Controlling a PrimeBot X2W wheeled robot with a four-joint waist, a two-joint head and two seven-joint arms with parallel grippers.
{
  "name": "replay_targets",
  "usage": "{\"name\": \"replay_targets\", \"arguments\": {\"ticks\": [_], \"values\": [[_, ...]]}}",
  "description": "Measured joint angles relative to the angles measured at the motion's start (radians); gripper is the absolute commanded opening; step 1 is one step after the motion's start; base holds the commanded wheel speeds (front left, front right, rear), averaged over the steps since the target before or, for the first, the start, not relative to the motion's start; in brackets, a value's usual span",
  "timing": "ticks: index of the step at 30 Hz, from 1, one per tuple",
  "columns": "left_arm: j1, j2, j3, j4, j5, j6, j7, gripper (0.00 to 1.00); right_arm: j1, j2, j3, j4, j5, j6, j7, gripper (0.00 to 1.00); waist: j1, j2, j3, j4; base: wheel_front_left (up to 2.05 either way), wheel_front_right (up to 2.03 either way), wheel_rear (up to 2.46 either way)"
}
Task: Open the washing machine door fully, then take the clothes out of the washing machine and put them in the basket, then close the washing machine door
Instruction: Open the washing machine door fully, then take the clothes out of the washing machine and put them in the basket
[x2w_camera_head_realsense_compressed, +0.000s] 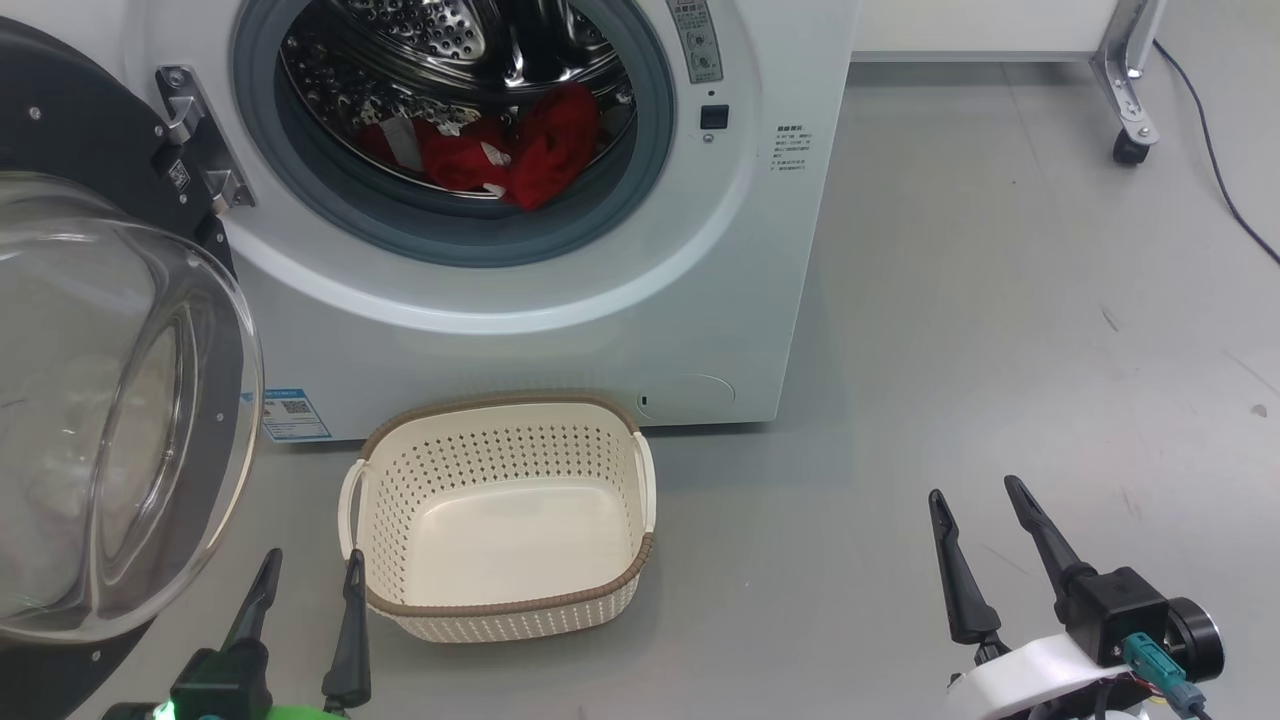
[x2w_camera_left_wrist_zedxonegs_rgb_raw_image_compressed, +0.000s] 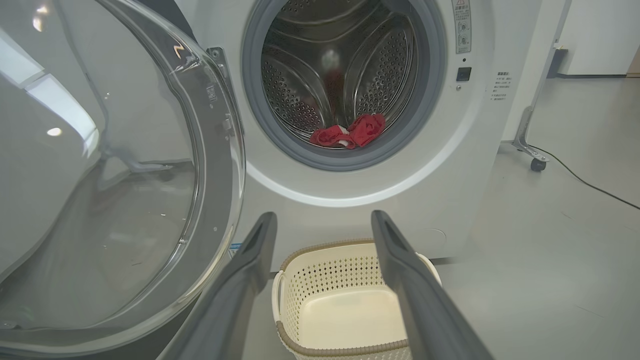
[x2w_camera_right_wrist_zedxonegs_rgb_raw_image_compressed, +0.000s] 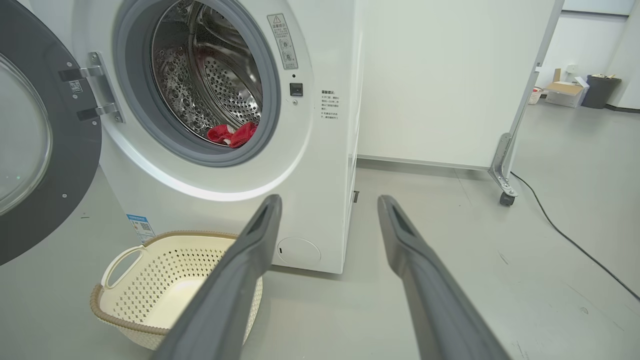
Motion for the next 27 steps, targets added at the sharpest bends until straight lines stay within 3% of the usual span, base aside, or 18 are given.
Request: {"name": "replay_targets", "arguments": {"ticks": [27], "values": [[0.0, -0.001, -0.011, -0.015, 0.026, 0.005, 0.0, 1.0, 0.002, 0.0, 0.007, -0.005, 0.013, -0.01, 0.0, 1.0, 0.0, 0.0, -0.002, 0.009, 0.25, -0.26, 0.0]]}}
